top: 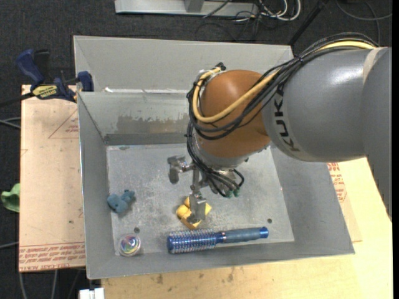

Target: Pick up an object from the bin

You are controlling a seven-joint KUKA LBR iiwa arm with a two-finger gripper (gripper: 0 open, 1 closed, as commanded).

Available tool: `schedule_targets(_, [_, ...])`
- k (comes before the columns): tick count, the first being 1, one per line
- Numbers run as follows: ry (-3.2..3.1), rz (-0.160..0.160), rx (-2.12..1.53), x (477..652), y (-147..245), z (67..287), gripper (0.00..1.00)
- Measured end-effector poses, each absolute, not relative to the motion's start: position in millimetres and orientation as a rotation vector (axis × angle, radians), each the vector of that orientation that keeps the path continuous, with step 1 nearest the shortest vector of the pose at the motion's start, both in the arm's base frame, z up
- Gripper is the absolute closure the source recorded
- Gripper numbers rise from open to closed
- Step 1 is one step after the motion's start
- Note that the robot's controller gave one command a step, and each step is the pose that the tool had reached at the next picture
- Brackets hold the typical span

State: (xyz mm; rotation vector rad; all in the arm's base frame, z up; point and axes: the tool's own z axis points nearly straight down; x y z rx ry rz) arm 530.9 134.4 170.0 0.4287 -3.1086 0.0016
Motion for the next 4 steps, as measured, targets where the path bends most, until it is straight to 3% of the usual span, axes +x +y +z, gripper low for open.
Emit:
schedule_targets(1, [-3.137,-0.008,0.369,490.9,75.2,73.4,0.0])
schedule_targets(2, [-3.174,-0.011,0.375,501.1,77.6,80.7,1.0])
schedule_targets(3, [-3.152,-0.005,0.374,495.2,75.3,75.8,0.0])
schedule_targets(4, [-3.167,-0.009,0.376,499.4,76.7,79.4,1.0])
